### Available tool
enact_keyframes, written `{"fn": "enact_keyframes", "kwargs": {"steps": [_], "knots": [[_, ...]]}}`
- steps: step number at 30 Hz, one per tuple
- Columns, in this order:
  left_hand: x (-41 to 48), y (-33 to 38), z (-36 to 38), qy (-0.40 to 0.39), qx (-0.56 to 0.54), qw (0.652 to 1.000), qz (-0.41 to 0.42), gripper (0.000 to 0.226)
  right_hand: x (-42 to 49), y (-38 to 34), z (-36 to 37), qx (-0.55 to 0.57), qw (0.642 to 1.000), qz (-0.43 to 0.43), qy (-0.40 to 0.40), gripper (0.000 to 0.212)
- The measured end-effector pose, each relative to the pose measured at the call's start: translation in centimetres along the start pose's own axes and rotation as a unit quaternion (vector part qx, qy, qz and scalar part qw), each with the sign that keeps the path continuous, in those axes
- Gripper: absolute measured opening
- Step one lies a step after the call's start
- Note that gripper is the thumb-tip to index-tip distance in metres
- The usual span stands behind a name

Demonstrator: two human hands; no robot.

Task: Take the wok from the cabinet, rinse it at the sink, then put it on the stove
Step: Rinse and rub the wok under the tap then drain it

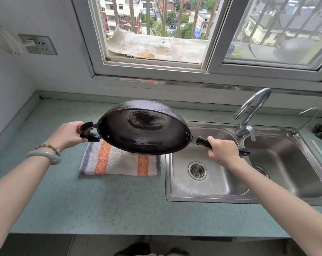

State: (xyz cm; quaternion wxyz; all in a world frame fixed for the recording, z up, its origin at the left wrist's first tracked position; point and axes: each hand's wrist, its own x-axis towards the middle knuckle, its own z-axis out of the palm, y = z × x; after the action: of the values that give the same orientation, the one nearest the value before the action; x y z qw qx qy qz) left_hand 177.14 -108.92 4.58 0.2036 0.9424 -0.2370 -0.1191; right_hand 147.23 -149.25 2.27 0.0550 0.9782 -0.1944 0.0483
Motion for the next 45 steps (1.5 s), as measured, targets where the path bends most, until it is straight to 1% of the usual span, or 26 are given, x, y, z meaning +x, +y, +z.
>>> {"fn": "enact_keyframes", "kwargs": {"steps": [4, 9, 14, 18, 22, 24, 27, 28, 29, 31, 33, 38, 41, 45], "knots": [[-0.1, -0.1, 0.2, -0.002, 0.002, 1.000, -0.011, 0.021, -0.1, -0.2, -0.2, -0.001, 1.000, -0.005, 0.012, 0.024], [-0.2, -0.5, 0.3, 0.005, -0.026, 1.000, -0.012, 0.022, -0.6, -0.4, 0.1, 0.005, 1.000, -0.001, 0.020, 0.024], [-0.1, -0.6, 0.3, 0.018, -0.051, 0.998, 0.008, 0.021, -1.0, -0.5, 0.4, 0.008, 1.000, 0.019, 0.014, 0.025], [0.3, -0.5, 0.2, 0.025, -0.081, 0.996, 0.020, 0.024, -1.3, -0.3, 1.1, -0.012, 0.999, 0.041, -0.012, 0.025], [0.9, 0.5, 0.0, 0.032, -0.096, 0.993, 0.058, 0.030, -2.1, 0.1, 2.2, -0.054, 0.998, 0.014, 0.006, 0.027], [1.3, 0.9, -0.1, 0.033, -0.090, 0.993, 0.070, 0.031, -2.3, 0.4, 2.3, -0.026, 0.999, 0.030, -0.023, 0.034], [1.6, 1.0, -0.2, 0.031, -0.093, 0.992, 0.074, 0.029, -2.7, 0.2, 1.5, 0.054, 0.993, 0.073, -0.082, 0.054], [1.6, 0.8, -0.1, 0.031, -0.095, 0.992, 0.075, 0.029, -2.9, -0.1, 1.2, 0.068, 0.989, 0.089, -0.095, 0.054], [1.6, 0.7, -0.1, 0.031, -0.097, 0.992, 0.076, 0.029, -2.9, -0.3, 1.1, 0.063, 0.987, 0.103, -0.104, 0.048], [1.7, 0.5, -0.1, 0.029, -0.103, 0.991, 0.075, 0.028, -2.7, -0.7, 1.0, 0.022, 0.982, 0.129, -0.133, 0.035], [1.8, 0.7, -0.3, 0.027, -0.105, 0.991, 0.077, 0.026, -2.4, -1.0, 0.9, 0.016, 0.978, 0.149, -0.145, 0.032], [1.9, 1.5, -1.0, 0.035, -0.097, 0.991, 0.088, 0.029, -2.1, -0.4, -0.6, -0.019, 0.987, 0.143, -0.076, 0.027], [2.3, 3.3, -2.7, 0.037, -0.095, 0.987, 0.122, 0.030, -2.2, 1.4, -3.1, -0.036, 0.988, 0.145, -0.034, 0.026], [2.2, 7.8, -3.8, 0.016, -0.114, 0.978, 0.175, 0.031, -4.1, 5.7, -6.2, -0.042, 0.983, 0.177, 0.034, 0.030]]}}
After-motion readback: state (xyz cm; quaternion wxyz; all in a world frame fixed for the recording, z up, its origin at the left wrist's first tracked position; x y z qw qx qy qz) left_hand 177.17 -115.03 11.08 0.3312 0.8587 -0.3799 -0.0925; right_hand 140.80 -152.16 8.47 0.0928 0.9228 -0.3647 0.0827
